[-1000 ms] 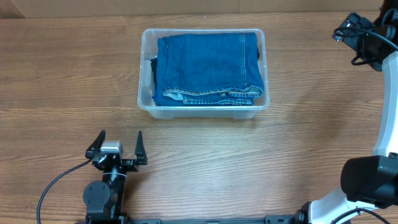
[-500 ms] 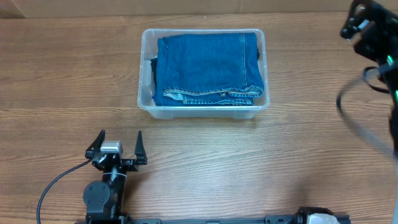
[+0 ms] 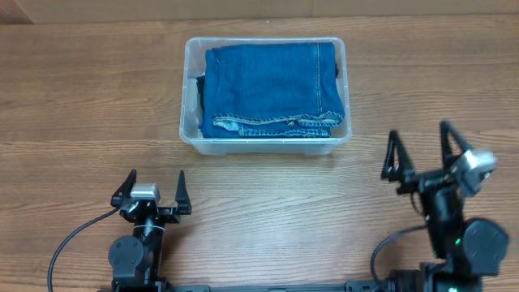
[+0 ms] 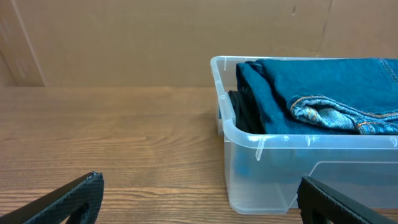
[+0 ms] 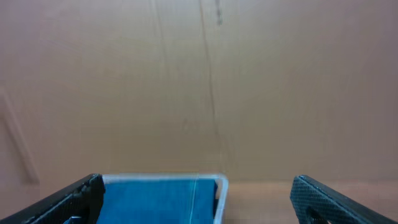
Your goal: Pack container
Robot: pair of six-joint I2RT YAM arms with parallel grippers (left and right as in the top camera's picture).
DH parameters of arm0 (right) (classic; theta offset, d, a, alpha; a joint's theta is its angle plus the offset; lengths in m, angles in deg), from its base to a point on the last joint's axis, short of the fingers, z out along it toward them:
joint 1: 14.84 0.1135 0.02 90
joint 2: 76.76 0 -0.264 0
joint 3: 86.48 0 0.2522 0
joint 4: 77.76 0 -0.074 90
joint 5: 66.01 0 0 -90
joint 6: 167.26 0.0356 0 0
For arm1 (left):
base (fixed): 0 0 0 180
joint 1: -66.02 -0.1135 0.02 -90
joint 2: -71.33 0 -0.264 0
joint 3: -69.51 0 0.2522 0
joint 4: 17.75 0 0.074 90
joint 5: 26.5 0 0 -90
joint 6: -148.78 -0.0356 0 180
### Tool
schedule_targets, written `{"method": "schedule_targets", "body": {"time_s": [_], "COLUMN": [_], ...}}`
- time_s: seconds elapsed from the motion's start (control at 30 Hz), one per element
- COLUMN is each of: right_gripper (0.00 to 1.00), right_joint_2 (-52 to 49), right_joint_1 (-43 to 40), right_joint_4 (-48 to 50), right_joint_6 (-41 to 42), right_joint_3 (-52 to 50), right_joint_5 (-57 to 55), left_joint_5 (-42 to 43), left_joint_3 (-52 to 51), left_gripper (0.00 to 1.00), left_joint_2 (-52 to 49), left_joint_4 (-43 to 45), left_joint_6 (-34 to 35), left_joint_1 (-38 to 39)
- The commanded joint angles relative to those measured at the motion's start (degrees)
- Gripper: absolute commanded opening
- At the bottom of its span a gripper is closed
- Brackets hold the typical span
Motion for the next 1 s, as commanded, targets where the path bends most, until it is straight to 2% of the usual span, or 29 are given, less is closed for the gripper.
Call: {"method": "schedule_targets", "body": {"time_s": [0.0,0.13,0.33,0.5,0.7,0.97], "right_gripper": [1.0,1.0,1.0,1.0,1.0,1.0], "right_joint_2": [6.7,12.2,14.3,19.3,19.3,19.3], "right_joint_1": [0.2,2.2,3.7,3.7,3.7,3.7], "right_joint_4": [0.7,0.9,0.8,0.0,-8.9,-8.7], "right_joint_6": [1.7,1.9,1.9,1.9,1.9,1.7], "right_joint_3": [-7.5,-12.9,-17.2,-22.2,-22.2,-22.1], "right_joint_5": [0.6,-1.4,-7.5,-8.1,-8.6,-9.6], "left_joint_5": [-0.5,-0.5,-0.5,-0.5,-0.5,-0.5], "left_joint_3": [-0.2,-0.2,-0.2,-0.2,-0.2,-0.2], "left_gripper": [1.0,1.0,1.0,1.0,1.0,1.0], "left_joint_2": [0.6,0.6,0.6,0.6,0.6,0.6], "left_joint_4": [0.0,0.0,0.0,0.0,0.0,0.0], "left_joint_6": [1.0,1.0,1.0,1.0,1.0,1.0], "left_joint_1": [0.4,0.4,0.4,0.4,0.4,0.4]}}
